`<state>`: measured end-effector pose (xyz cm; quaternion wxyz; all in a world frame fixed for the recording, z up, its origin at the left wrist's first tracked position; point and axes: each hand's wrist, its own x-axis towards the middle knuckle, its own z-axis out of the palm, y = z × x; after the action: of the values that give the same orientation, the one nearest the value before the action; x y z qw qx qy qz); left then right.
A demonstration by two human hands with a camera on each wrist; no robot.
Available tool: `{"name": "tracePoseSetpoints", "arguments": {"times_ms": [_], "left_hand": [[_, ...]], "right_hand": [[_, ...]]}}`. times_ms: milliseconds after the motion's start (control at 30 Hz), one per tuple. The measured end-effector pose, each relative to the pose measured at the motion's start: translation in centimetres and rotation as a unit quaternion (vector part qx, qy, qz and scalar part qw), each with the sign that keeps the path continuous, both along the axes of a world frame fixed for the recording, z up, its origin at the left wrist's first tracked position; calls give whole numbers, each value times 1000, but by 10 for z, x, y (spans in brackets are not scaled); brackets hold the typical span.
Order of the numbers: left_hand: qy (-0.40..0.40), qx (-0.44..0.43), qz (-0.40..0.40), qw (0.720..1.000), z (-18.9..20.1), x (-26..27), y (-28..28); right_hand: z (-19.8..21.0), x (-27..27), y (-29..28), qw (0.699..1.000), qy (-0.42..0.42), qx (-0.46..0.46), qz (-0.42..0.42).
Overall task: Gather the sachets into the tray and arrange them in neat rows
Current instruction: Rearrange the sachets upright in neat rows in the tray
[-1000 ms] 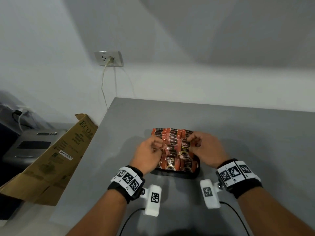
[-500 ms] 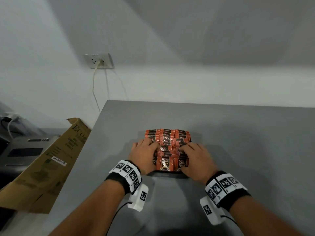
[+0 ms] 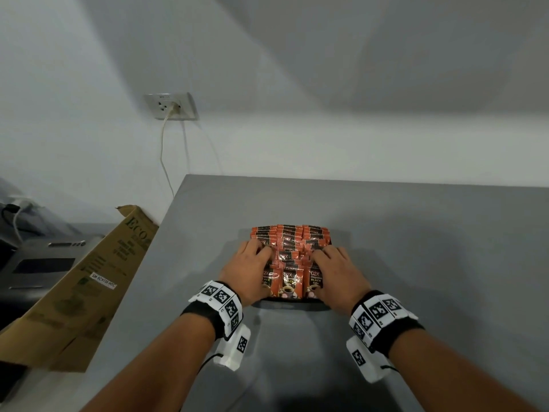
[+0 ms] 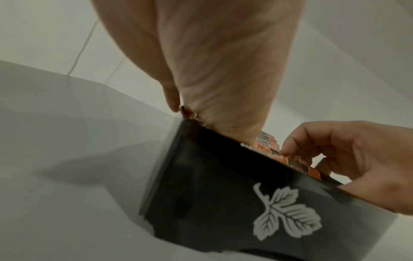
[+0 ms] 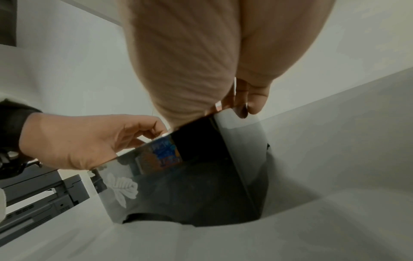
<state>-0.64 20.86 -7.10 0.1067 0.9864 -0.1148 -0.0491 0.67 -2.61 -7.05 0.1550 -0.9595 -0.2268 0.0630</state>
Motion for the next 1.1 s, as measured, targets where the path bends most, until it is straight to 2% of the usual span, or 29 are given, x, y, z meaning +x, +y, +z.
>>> {"name": "tracePoseSetpoints", "arguments": {"times_ms": [167,400,800,967,1100], "left_hand": [[-19,-18,-3,1000,0,-1,1],[-14,-56,0,998,2,-1,6],[-59,-47,-14,997,6,-3,-7],[-60,-13,-37,997,-1,-8,-4],[-52,-26,-17,998,-1,-9,-1]], "right_hand": [[-5,-3,2,999,-16,26,-17],[0,-2,-4,999,-26,39,10],[13,18,2,999,-10,-40,20],[5,13,1,997,-68,23,29],[-6,9,-1,994,-89,50,24]]}}
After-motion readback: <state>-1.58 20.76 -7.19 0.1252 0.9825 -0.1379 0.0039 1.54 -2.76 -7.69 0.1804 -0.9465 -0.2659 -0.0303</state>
